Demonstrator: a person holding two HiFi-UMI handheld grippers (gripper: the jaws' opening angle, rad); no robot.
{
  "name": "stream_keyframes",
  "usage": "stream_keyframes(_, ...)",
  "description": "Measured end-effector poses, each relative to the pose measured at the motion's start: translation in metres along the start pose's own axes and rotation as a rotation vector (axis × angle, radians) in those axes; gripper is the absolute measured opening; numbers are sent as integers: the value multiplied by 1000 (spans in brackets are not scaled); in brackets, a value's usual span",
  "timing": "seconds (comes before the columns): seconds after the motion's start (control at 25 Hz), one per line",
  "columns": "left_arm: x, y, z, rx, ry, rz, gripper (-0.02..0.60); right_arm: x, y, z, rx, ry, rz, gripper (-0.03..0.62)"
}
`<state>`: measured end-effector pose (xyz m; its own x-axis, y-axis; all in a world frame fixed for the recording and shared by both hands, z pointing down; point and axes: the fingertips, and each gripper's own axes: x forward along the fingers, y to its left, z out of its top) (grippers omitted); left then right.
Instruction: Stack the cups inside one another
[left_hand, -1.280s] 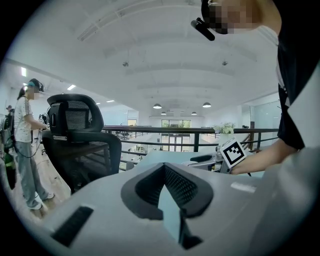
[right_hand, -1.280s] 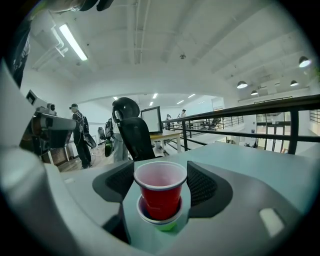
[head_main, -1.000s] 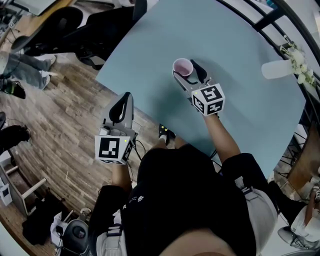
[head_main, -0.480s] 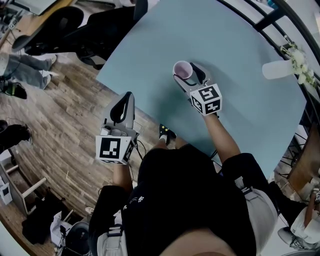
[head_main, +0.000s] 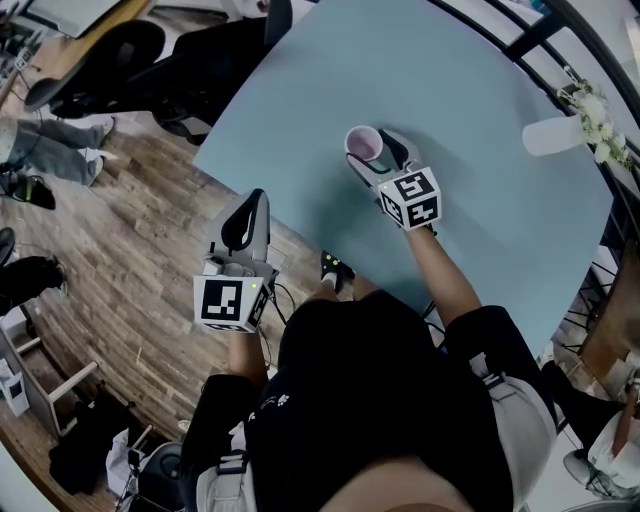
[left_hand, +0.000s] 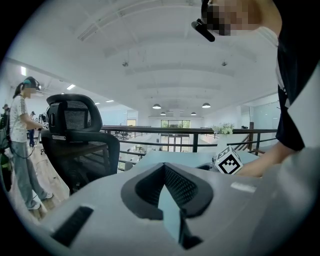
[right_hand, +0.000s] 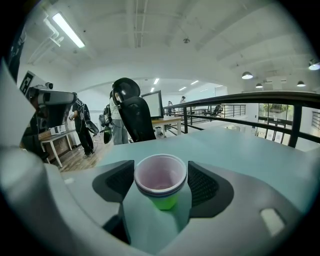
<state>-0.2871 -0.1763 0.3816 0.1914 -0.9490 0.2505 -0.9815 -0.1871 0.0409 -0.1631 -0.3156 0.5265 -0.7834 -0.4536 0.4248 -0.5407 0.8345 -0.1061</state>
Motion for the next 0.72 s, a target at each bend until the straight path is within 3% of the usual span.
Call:
stream_keyframes(0.28, 6, 0, 1, 5, -3, -23, -8, -11, -1, 15, 15, -53, -12, 331)
stream_keyframes(0.44, 13, -3, 5, 12, -3, -41, -8, -22, -2, 28, 31, -110, -26, 299)
stream_keyframes(0.56, 19, -9, 8, 15, -18, -65, -8, -35, -4, 40, 53, -173, -48, 232)
stream_keyframes(0.72, 25, -15, 7, 22, -11, -95, -8, -58, -11, 55, 83, -263, -103, 89)
